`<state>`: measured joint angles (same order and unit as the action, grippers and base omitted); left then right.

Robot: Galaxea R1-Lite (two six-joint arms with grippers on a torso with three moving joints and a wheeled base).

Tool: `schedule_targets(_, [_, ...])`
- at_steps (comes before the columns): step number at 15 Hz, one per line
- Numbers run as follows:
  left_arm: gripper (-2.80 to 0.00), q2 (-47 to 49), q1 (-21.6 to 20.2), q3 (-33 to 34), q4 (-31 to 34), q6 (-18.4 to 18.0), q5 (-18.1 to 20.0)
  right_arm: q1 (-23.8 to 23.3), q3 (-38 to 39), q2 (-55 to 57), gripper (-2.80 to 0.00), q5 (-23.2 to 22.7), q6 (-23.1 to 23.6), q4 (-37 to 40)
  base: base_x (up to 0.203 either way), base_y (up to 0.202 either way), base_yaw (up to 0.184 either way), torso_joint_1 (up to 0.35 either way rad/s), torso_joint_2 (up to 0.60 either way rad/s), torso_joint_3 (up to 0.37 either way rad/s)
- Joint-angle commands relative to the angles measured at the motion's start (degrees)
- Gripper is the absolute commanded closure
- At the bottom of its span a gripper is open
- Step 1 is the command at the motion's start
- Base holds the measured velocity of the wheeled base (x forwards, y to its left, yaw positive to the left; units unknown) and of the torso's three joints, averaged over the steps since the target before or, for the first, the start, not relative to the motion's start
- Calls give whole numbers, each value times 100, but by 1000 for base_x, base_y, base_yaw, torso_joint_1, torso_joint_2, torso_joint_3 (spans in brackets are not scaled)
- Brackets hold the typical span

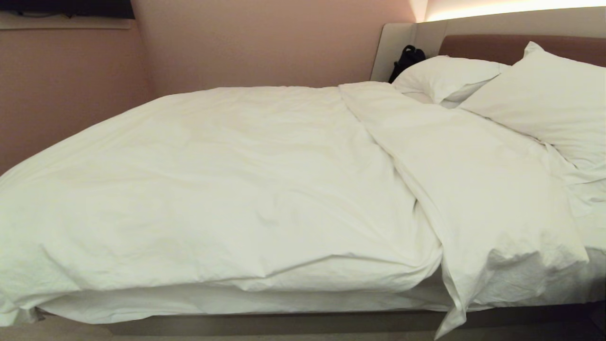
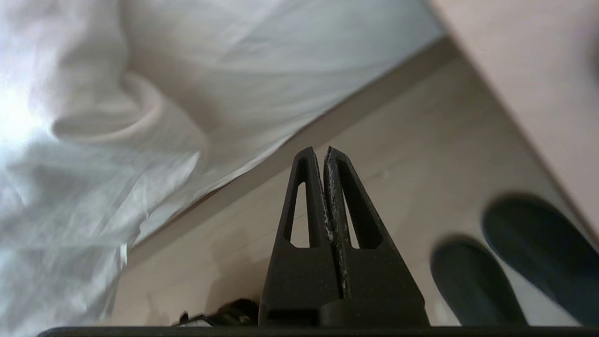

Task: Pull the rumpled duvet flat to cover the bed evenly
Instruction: Flatten the corners of the folded blanket

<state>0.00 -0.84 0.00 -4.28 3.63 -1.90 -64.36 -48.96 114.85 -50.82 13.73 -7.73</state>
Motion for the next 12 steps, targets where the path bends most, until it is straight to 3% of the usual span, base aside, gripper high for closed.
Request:
schedule_targets(1, [0,2,-4,0,-3,6,-4,154,-56,261,0,-487,311,-1,0,0,0,0,0,0])
schedule_targets(12, [0,0,-4,0,-3,6,-4,1329,-298,432,0,-229,305,26,0,0,0,0,0,0])
